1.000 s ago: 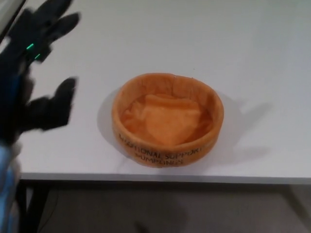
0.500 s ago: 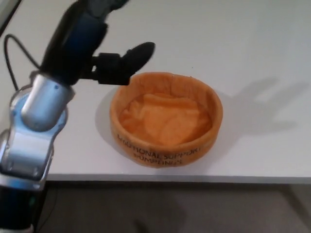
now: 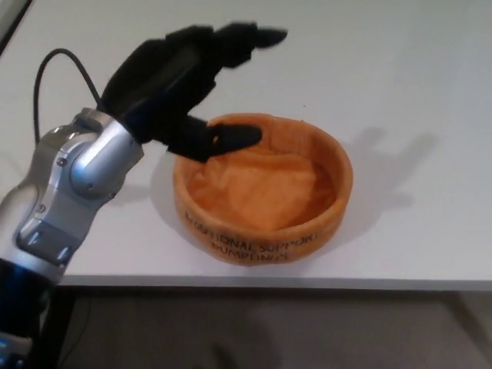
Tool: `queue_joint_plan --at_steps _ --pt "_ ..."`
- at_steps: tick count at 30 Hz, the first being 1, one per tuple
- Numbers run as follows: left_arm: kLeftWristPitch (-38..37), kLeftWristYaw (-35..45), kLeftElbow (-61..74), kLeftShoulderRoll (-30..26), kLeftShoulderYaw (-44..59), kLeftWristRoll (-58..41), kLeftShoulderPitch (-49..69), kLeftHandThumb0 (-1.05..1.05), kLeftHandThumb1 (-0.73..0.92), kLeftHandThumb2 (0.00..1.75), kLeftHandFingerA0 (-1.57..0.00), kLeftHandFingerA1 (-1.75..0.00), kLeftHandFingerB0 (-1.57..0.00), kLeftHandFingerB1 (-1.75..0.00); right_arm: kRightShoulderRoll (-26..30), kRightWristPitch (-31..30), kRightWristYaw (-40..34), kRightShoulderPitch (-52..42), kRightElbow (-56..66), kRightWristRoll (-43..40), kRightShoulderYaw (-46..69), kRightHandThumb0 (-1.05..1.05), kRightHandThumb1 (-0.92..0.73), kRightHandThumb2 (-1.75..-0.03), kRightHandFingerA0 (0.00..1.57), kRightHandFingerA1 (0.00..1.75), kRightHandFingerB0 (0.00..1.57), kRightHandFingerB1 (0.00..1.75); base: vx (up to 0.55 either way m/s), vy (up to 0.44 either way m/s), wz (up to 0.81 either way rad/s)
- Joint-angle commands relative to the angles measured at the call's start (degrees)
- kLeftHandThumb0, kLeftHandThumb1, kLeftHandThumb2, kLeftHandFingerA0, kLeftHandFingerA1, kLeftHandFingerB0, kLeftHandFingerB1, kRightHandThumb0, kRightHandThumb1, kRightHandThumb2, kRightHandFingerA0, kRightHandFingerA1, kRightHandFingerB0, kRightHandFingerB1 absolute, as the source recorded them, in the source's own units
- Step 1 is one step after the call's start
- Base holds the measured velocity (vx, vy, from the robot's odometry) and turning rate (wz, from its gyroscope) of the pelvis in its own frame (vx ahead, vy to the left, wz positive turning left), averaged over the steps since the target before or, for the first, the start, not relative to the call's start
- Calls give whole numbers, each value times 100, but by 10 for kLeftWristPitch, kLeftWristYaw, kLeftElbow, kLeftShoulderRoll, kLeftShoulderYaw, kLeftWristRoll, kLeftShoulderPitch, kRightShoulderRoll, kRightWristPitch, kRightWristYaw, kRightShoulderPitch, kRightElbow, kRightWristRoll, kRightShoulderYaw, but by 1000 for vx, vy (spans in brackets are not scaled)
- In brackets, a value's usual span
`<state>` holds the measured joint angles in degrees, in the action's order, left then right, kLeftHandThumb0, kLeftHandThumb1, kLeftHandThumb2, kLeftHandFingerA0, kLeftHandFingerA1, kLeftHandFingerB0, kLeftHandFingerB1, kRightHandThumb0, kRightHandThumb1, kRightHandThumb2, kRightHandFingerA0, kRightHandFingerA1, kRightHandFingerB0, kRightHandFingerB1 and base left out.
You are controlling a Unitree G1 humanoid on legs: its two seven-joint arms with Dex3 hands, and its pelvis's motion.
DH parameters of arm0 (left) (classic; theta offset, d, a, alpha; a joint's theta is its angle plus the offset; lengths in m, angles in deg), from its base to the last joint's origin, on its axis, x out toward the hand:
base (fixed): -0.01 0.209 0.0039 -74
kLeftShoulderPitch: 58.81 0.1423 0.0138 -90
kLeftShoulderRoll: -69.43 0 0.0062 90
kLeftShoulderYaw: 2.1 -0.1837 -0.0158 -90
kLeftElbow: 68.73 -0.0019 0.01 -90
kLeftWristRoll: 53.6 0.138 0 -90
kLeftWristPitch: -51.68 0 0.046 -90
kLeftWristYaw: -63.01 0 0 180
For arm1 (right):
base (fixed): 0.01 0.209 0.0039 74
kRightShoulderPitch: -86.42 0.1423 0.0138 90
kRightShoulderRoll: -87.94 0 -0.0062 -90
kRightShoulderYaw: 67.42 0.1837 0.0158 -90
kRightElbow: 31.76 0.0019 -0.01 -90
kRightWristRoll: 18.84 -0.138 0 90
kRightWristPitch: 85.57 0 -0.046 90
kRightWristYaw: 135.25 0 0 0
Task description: A soft plate is kept in the center of the table close to the robot and the robot uses its left hand to pick up the plate, turns it upside down and places it back on the table
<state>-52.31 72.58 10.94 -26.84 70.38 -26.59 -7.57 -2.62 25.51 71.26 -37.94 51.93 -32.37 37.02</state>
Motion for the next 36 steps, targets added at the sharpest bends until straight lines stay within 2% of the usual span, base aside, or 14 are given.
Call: queue_joint_plan --at_steps 1,5,6,7,9,10,12,13,17,27,28,30,35,36 --pt "25 81 -8 -41 -25 31 -11 -103 62 101 -18 -44 -18 -38 4 4 -1 1 0 0 6 -77 -87 -67 42 39 34 31 0 0 0" --pt "22 108 -9 -65 -43 44 -7 -102 60 100 -22 -43 -19 -38 3 3 1 0 0 -2 5 -76 -87 -67 42 39 32 31 0 0 0" --pt "22 109 -10 -67 -44 44 -7 -102 76 64 -29 -33 -25 -29 3 3 0 0 0 -1 5 -76 -87 -67 42 38 32 31 0 0 0" --pt "23 116 -9 -71 -50 48 -4 -103 60 102 -23 -42 -18 -37 4 1 -1 -1 2 0 5 -76 -87 -67 42 38 32 31 0 0 0" --pt "22 125 -9 -77 -58 55 -3 -104 79 65 -29 -32 -23 -28 3 -3 -1 -3 6 -2 5 -75 -87 -67 42 39 32 31 0 0 0" --pt "16 127 -10 -81 -65 62 -3 -103 62 102 -23 -42 -19 -38 3 -3 -2 -2 4 -2 6 -76 -87 -67 42 39 32 31 0 0 0" --pt "12 131 -10 -84 -72 69 -2 -104 78 65 -29 -32 -23 -27 3 2 -1 0 -2 -1 6 -75 -87 -67 41 38 32 31 0 0 0" --pt "9 133 -10 -85 -77 73 -2 -103 61 102 -24 -42 -19 -38 4 1 -1 0 -1 -1 7 -75 -87 -67 42 39 32 31 0 0 0" --pt "-8 137 -7 -91 -95 86 4 -105 79 66 -30 -32 -24 -28 6 0 2 1 0 -3 7 -76 -87 -67 42 39 32 31 0 0 0" --pt "-19 146 5 -96 -134 137 -6 -104 63 103 -29 -44 -16 -37 8 -9 -3 12 1 -4 10 -76 -87 -67 42 42 33 31 0 0 0" --pt "-16 151 6 -96 -134 137 -8 -99 75 64 -30 -34 -21 -28 8 -5 -3 13 -1 -2 10 -76 -87 -67 43 42 33 32 0 0 0" --pt "-15 152 7 -96 -131 138 -11 -96 57 99 -24 -44 -14 -38 8 -5 0 14 -2 -3 8 -75 -88 -67 41 41 33 31 0 0 0" --pt "-18 149 0 -92 -128 140 -15 -99 74 64 -30 -34 -24 -28 8 -10 -4 13 0 0 8 -73 -89 -68 43 41 34 31 0 0 0" --pt "-15 145 0 -88 -125 140 -12 -99 58 97 -27 -43 -22 -39 6 -6 -4 12 -1 -1 9 -71 -89 -68 42 42 34 31 0 0 0"
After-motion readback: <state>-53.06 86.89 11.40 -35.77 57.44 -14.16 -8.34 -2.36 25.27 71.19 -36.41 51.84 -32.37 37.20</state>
